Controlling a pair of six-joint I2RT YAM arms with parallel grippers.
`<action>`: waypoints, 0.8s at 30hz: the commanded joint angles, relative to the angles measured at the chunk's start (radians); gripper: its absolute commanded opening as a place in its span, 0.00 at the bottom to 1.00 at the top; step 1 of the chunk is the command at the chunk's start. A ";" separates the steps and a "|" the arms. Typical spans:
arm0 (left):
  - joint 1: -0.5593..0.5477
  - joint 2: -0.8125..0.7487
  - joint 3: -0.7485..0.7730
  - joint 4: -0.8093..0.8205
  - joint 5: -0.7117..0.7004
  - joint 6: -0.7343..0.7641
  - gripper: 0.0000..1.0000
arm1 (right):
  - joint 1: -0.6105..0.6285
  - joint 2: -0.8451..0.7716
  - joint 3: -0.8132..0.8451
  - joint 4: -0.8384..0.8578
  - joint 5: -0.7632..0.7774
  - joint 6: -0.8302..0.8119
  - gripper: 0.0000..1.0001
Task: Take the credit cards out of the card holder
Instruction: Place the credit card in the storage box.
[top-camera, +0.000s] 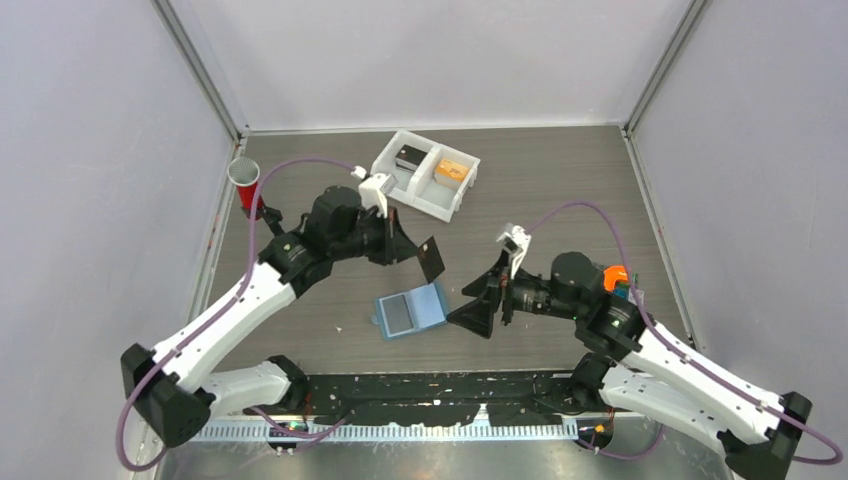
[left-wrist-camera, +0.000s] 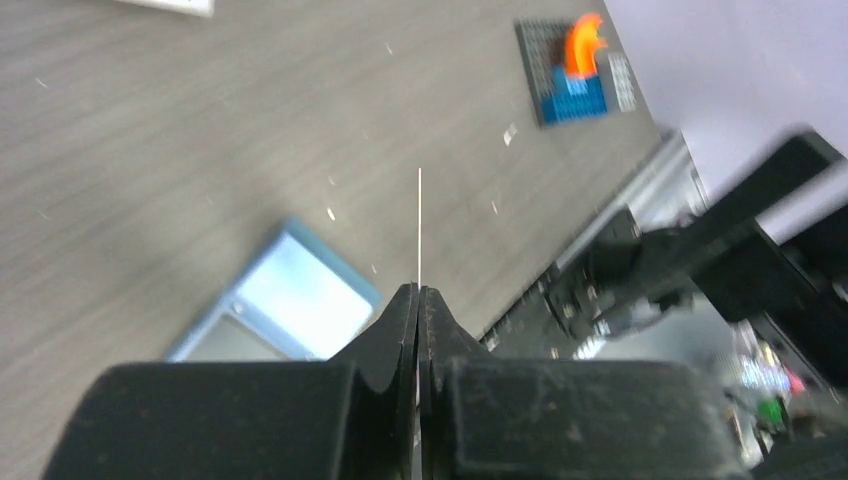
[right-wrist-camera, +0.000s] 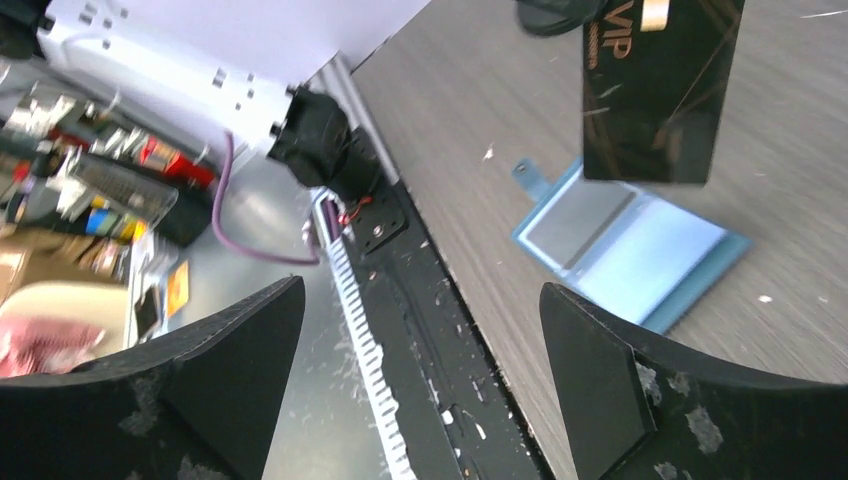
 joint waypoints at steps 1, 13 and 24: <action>0.018 0.128 0.115 0.154 -0.208 -0.034 0.00 | 0.004 -0.119 0.015 -0.085 0.243 0.084 0.95; 0.172 0.587 0.349 0.495 -0.306 -0.167 0.00 | 0.004 -0.267 0.014 -0.188 0.409 0.105 0.95; 0.300 0.918 0.676 0.554 -0.193 -0.202 0.00 | 0.004 -0.181 0.044 -0.209 0.429 0.079 0.95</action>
